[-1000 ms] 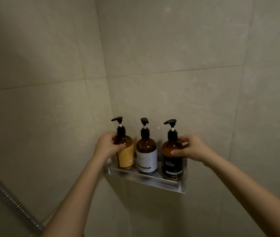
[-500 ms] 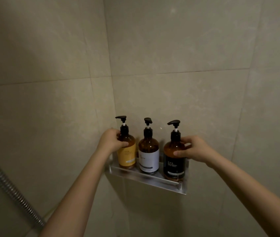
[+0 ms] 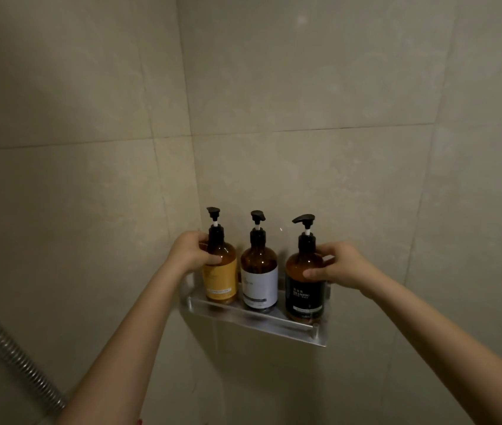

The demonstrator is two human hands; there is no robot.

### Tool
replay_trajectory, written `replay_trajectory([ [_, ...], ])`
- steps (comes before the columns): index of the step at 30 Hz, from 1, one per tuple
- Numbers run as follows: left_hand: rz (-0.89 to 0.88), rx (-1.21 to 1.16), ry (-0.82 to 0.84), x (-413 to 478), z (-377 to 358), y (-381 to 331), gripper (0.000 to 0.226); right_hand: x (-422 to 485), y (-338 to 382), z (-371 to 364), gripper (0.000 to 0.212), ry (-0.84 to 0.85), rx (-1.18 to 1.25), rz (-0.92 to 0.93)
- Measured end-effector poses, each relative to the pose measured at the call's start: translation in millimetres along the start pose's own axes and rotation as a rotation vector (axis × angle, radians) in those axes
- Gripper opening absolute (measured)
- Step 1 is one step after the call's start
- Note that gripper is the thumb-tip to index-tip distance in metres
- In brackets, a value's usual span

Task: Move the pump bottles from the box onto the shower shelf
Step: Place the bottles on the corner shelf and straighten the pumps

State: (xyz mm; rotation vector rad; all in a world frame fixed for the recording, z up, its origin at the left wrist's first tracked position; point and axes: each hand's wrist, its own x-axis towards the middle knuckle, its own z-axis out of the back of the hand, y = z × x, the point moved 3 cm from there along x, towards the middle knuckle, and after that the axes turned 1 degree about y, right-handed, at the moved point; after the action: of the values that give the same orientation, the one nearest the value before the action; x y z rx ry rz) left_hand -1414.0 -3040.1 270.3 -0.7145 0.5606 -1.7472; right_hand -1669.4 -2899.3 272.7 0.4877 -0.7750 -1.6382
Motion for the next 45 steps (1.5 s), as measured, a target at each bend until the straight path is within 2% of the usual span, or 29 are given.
replay_trajectory([
  [6,-0.026,-0.127,-0.030,-5,-7,3,0.053,-1,1,1,0.047,0.010,-0.007,0.004],
  [17,-0.020,-0.056,-0.098,-6,-10,5,0.057,-2,0,0,0.046,-0.013,0.010,0.023],
  [26,-0.044,-0.117,-0.118,-13,-13,7,0.059,-3,-3,-1,0.049,-0.011,0.037,0.039],
  [28,-0.052,-0.191,-0.201,-23,-13,6,0.063,-3,-4,0,0.051,0.000,0.047,0.044],
  [29,-0.063,-0.234,-0.307,-32,-13,6,0.061,-3,-4,0,0.052,0.015,0.044,0.049],
  [31,-0.119,-0.376,-0.542,-57,-16,0,0.048,-3,-4,3,0.060,0.033,0.025,0.048],
  [32,-0.166,-0.469,-0.584,-69,-22,-6,0.041,-3,-4,7,0.066,0.017,0.039,0.040],
  [34,-0.255,-0.556,-0.530,-86,-41,-23,0.035,-4,1,20,0.066,-0.090,0.127,0.045],
  [37,-0.300,-0.523,-0.362,-97,-71,-48,0.032,-2,17,46,0.040,-0.285,0.231,0.149],
  [40,-0.304,-0.525,-0.221,-96,-89,-67,0.036,3,32,58,0.024,-0.286,0.299,0.167],
  [45,-0.295,-0.551,-0.153,-90,-99,-85,0.043,17,38,52,0.025,-0.272,0.290,0.056],
])
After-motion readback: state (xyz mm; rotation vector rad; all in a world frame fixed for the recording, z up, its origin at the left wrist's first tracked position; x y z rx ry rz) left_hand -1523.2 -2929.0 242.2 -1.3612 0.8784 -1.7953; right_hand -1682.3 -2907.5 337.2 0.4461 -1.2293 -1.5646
